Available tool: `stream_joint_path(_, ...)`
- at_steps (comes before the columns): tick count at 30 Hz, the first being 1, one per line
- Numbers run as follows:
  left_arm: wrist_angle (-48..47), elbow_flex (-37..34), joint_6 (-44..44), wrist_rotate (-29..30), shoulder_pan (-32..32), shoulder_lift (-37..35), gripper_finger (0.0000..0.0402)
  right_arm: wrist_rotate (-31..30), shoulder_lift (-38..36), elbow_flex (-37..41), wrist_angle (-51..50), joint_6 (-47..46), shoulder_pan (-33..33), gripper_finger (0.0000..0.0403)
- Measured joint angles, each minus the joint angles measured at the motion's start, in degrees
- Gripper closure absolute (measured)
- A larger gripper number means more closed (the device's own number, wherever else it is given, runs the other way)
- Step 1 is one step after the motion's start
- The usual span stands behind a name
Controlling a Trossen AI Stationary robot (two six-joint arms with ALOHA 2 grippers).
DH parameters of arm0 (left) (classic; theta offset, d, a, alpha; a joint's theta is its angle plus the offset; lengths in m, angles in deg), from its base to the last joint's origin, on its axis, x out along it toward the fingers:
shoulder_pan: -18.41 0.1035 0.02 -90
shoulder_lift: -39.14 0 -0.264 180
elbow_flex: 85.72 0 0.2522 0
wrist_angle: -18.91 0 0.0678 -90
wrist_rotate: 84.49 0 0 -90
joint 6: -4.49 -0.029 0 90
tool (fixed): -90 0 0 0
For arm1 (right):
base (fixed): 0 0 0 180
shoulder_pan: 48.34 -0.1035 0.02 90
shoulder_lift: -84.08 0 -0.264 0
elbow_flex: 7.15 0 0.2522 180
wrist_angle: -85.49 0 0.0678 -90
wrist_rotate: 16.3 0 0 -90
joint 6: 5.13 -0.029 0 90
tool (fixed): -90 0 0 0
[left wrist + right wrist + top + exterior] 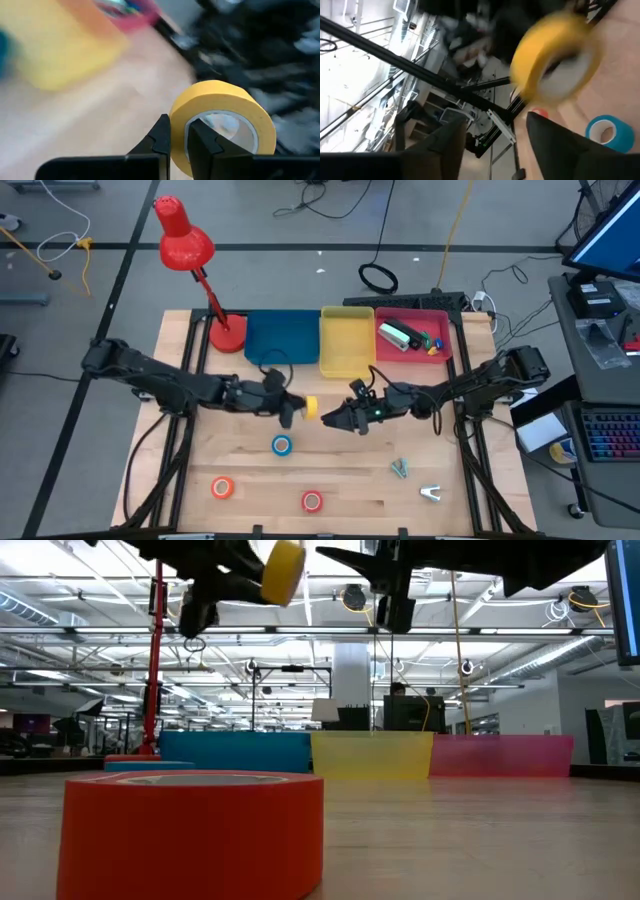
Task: Pick and place Stapler, Stapler remover, tape
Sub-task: Put the yellow tape into the blue bin
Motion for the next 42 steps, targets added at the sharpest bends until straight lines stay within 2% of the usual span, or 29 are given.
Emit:
stream_joint_path(6, -17.31, -0.02, -2.05, 10.38, 7.7, -6.79, 0.037, -1.59, -0.02, -0.01, 0.85, 1.52, 0.03, 0.0175)
stream_joint_path(12, -18.13, 0.01, -10.37, 10.65, 21.18, -5.75, 0.037, -3.28, -0.06, -0.02, 2.77, 6.12, 0.49, 0.0182)
stream_joint_path(19, -19.3, -0.04, -16.17, 4.03, 37.85, 0.71, 0.037, -3.26, -0.43, -0.04, 3.8, 10.98, 2.41, 0.0186)
stream_joint_path(25, -19.1, 0.03, -17.07, -1.53, 48.02, 7.98, 0.037, -3.3, -0.39, -0.04, 4.02, 11.89, 5.35, 0.0188)
stream_joint_path(29, -20.68, 2.25, -17.81, -3.03, 51.75, 12.99, 0.037, -3.26, -0.39, -0.04, 3.86, 11.89, 6.95, 0.0186)
stream_joint_path(34, -27.18, 9.89, -20.51, -3.06, 53.33, 19.21, 0.037, -3.28, -0.39, -0.04, 3.94, 11.89, 7.99, 0.019)
stream_joint_path(42, -40.75, 21.83, -22.3, 0.7, 53.39, 27.54, 0.037, -3.11, -0.39, -0.04, 3.96, 11.89, 8.25, 0.0191)
